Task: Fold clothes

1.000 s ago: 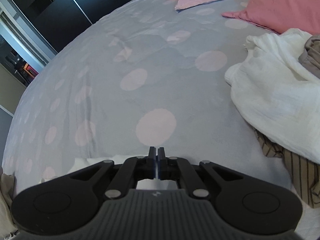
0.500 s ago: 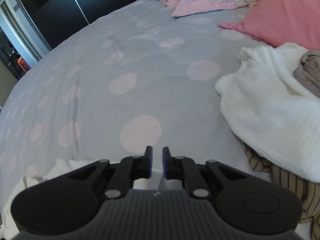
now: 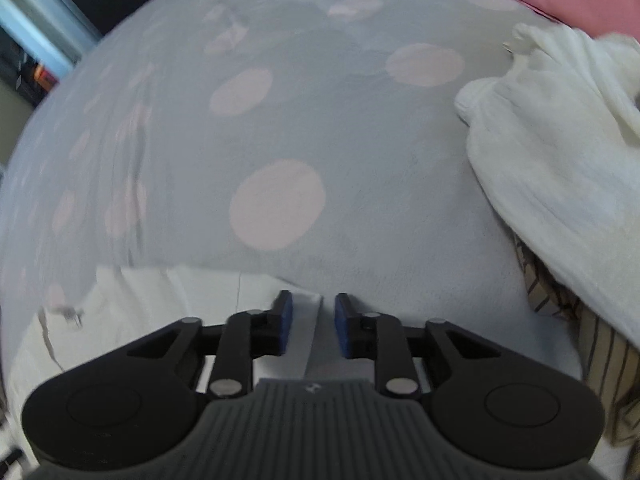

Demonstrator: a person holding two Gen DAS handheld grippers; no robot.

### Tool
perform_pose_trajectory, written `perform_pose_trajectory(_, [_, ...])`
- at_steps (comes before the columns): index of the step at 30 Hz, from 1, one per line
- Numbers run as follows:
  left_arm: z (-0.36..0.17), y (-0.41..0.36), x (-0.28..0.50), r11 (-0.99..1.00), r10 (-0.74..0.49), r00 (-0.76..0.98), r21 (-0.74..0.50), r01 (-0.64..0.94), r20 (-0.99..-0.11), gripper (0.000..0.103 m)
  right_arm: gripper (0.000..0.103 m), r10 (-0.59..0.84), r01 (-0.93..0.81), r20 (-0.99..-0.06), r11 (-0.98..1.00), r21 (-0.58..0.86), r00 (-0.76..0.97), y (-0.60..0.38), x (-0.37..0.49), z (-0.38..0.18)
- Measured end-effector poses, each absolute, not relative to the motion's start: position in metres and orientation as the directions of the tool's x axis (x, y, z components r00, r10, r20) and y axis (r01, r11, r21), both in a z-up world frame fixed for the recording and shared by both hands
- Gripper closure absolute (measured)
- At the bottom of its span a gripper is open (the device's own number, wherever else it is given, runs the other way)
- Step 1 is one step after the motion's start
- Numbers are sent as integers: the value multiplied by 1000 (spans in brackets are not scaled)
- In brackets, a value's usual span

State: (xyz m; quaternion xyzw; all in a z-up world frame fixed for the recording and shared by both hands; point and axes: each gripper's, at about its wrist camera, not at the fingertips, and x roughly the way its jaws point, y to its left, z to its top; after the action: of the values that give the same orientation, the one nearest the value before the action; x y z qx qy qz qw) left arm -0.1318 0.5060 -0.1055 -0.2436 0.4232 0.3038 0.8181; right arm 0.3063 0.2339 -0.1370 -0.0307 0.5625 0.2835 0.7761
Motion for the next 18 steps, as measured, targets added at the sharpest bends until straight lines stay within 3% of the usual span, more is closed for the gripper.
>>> perform_pose_trajectory(6, [-105,504,-131,699,294,457,-137,-702,-839,103,103,356,-481,-848,865,141,392,227,308,-111])
perform_pose_trajectory(9, [-106,504,-132,700,293,454,-135,-702,-841,103,102,424,-512,-829,835,202,364,222,311,-106])
perform_pose_trajectory(11, [-107,504,-133,700,288,453,-138,-701,-844,103,96,447,-577,-836,791,202,320,227,311,-107])
perform_pose_trajectory(18, [-108,501,-131,716,293,443,-112,-689,-847,103,95,514,-868,-803,496,-9,302,225,301,-100])
